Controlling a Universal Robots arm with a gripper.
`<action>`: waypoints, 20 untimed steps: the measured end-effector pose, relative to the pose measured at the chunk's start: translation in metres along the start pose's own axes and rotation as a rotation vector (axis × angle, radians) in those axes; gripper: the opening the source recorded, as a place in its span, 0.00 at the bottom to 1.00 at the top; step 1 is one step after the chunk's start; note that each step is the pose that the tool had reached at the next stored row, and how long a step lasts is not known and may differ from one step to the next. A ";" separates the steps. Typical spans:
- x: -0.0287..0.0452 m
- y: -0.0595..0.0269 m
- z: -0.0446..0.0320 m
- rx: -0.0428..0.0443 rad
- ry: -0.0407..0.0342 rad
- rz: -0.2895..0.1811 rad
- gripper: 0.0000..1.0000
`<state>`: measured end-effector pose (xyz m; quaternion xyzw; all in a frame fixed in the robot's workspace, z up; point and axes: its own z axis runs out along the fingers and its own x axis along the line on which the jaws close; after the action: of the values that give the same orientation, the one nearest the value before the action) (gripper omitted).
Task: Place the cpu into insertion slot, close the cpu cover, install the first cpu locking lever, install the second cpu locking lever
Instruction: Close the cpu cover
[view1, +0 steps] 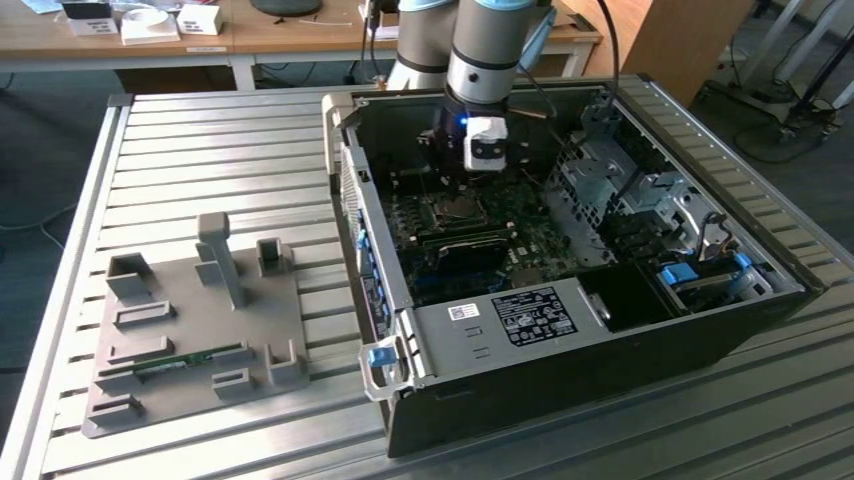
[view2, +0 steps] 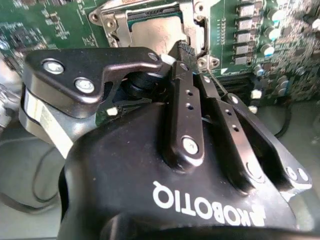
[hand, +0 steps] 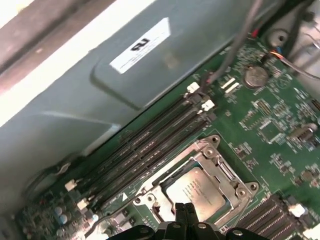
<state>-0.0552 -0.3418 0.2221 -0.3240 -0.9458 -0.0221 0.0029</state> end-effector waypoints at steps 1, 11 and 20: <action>0.0000 0.0000 0.0002 0.0003 0.0007 -0.018 0.11; 0.0000 -0.0001 0.0021 0.0043 0.0078 -0.199 0.11; -0.0001 -0.0002 0.0040 0.0074 0.0144 -0.364 0.11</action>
<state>-0.0552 -0.3418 0.2180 -0.1473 -0.9888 -0.0211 0.0068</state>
